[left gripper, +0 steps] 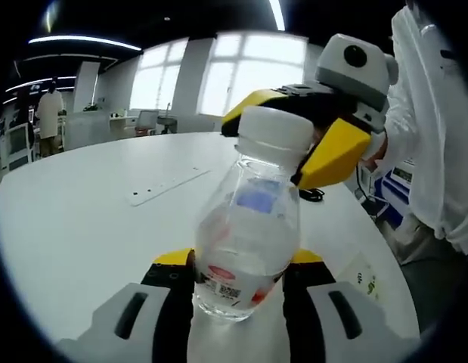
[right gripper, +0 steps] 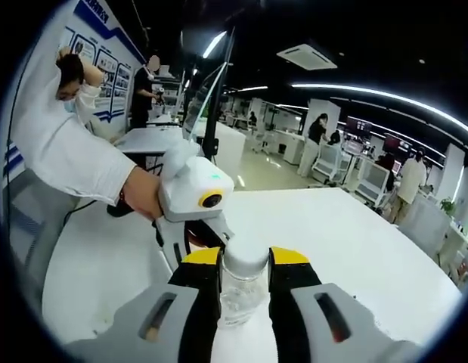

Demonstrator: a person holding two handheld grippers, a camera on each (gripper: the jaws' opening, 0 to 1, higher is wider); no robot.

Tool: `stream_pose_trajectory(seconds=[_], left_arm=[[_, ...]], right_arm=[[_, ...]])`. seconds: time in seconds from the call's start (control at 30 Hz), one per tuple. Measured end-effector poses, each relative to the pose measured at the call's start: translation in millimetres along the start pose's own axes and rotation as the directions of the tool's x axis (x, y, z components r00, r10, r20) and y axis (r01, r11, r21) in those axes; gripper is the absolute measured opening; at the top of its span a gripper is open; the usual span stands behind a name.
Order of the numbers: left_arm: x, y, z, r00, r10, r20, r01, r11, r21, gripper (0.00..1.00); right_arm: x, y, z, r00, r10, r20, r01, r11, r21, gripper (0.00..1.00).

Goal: Arrange the tabletop items into an orderly group along one side of the table until the central work area is clear of visible clutter.

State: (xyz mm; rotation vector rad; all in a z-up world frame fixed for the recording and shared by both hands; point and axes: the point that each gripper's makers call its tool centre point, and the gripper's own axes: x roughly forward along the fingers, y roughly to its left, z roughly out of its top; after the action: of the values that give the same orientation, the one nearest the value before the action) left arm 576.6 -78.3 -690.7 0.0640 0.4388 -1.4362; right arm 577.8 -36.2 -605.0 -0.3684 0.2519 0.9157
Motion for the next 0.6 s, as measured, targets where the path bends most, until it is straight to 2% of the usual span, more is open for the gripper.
stream_pose_trajectory(seconds=[0.3,0.6], left_arm=[[2.4,-2.0,-0.5,1.000,0.002,-0.009,-0.003,1.000,-0.031,0.54],[2.7,-4.0,1.1,1.000,0.001,-0.006,-0.001,0.998,-0.064,0.57]], right_arm=[[-1.0,1.3,0.0,1.000,-0.006,-0.008,0.006,1.000,-0.008,0.22],[-0.6,2.4,-0.4,1.000,-0.009,-0.013,0.009,1.000,0.003,0.25]])
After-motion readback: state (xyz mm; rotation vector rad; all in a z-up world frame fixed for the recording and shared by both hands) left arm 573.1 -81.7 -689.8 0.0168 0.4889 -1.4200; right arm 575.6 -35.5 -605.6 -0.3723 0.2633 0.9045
